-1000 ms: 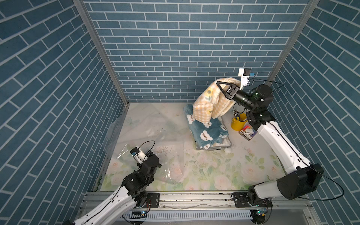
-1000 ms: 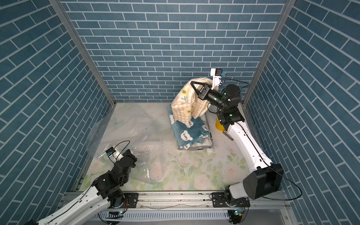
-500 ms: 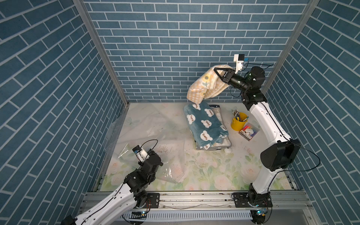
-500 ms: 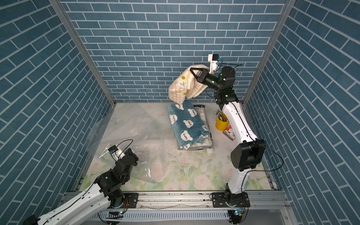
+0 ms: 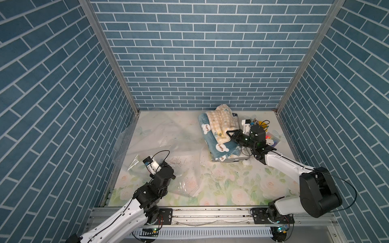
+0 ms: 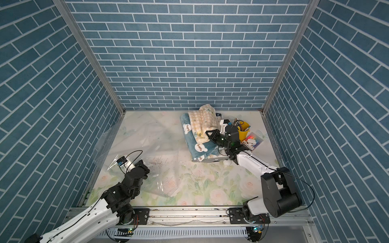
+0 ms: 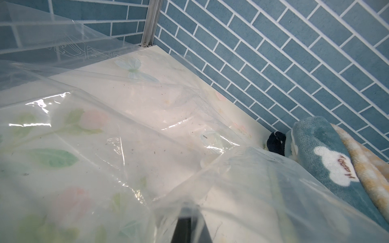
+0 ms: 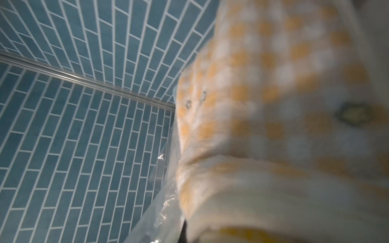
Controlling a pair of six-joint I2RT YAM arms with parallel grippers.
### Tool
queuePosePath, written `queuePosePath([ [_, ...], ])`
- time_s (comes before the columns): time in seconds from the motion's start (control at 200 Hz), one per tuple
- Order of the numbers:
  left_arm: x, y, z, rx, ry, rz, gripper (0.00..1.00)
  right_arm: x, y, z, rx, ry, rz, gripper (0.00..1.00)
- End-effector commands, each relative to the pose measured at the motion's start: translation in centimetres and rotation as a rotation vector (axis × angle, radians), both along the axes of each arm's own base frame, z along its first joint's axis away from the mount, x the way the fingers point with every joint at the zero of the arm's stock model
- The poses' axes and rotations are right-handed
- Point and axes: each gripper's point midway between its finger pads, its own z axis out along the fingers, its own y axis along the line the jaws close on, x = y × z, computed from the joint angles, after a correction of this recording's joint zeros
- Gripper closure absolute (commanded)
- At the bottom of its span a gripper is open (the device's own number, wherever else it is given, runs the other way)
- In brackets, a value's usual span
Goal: Take the blanket out of the vacuum bag
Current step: Place the blanket at the center of the board.
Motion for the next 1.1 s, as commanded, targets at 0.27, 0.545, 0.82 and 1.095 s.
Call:
queuePosePath([
  [0.27, 0.0, 0.0, 0.6, -0.026, -0.019, 0.004, 1.0, -0.4, 0.1, 8.8, 0.083, -0.168, -0.009, 1.0],
  [0.545, 0.4, -0.5, 0.9, -0.028, -0.025, -0.01, 1.0, -4.4, -1.3, 6.9, 0.054, -0.106, 0.004, 1.0],
  [0.82, 0.5, -0.7, 0.3, -0.033, -0.023, -0.017, 1.0, -7.8, -3.3, -2.4, -0.02, 0.057, -0.019, 0.88],
  [1.095, 0.5, -1.1, 1.2, -0.046, -0.034, -0.042, 1.0, -10.5, -7.0, -5.6, -0.195, 0.082, -0.087, 0.49],
])
